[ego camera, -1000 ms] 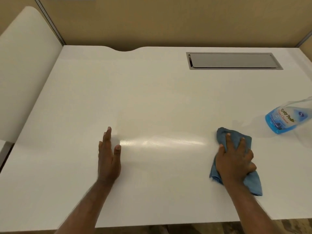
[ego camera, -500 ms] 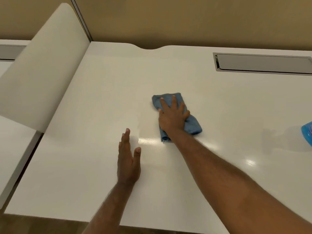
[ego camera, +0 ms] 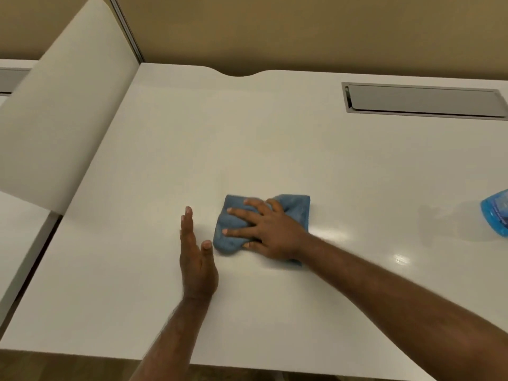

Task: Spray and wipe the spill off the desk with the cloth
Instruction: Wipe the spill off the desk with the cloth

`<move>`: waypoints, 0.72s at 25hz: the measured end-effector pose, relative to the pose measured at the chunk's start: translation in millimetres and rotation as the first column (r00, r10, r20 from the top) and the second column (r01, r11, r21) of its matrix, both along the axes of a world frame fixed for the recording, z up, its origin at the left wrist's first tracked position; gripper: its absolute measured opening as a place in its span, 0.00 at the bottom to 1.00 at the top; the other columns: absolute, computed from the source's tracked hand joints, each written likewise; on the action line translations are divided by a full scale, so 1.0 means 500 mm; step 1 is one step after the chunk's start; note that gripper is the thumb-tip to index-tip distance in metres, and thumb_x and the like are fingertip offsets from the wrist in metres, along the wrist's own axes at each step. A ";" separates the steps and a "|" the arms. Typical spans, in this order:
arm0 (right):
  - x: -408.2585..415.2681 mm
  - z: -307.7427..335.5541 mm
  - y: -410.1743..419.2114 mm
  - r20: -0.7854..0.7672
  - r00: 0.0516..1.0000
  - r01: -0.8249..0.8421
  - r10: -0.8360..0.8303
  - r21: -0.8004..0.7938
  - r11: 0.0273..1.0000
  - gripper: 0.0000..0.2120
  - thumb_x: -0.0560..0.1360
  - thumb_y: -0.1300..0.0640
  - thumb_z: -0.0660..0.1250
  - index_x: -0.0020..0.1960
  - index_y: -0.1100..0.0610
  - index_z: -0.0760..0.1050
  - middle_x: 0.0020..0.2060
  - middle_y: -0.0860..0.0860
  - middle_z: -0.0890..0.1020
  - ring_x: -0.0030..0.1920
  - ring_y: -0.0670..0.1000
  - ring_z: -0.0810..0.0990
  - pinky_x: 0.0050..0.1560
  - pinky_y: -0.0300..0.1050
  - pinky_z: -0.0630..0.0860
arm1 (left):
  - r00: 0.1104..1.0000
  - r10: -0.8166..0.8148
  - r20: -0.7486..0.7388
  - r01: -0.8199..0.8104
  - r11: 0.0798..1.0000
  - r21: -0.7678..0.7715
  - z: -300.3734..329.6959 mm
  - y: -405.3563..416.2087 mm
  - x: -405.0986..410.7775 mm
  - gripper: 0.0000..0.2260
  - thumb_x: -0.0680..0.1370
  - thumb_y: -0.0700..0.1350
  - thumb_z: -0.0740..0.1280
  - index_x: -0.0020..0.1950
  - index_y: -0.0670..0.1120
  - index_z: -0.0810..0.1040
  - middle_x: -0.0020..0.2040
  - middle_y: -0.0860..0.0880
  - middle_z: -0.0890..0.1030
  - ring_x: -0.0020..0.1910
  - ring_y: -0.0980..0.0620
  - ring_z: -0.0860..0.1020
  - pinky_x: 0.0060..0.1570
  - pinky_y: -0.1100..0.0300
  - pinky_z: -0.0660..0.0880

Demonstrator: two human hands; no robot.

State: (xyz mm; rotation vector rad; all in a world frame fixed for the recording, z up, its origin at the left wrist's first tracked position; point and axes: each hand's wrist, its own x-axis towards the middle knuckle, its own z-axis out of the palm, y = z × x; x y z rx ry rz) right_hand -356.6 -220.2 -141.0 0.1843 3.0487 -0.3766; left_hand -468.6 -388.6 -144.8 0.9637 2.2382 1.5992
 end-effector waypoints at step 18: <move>0.469 0.037 0.153 -0.070 0.069 0.990 -0.995 0.125 0.060 0.22 0.81 0.54 0.58 0.74 0.43 0.62 0.74 0.53 0.63 0.64 0.62 0.68 0.56 0.62 0.69 | 0.955 -0.289 -0.068 0.287 0.957 -0.040 0.037 0.059 0.077 0.33 0.79 0.67 0.46 0.79 0.51 0.54 0.79 0.52 0.60 0.78 0.53 0.57 0.72 0.36 0.58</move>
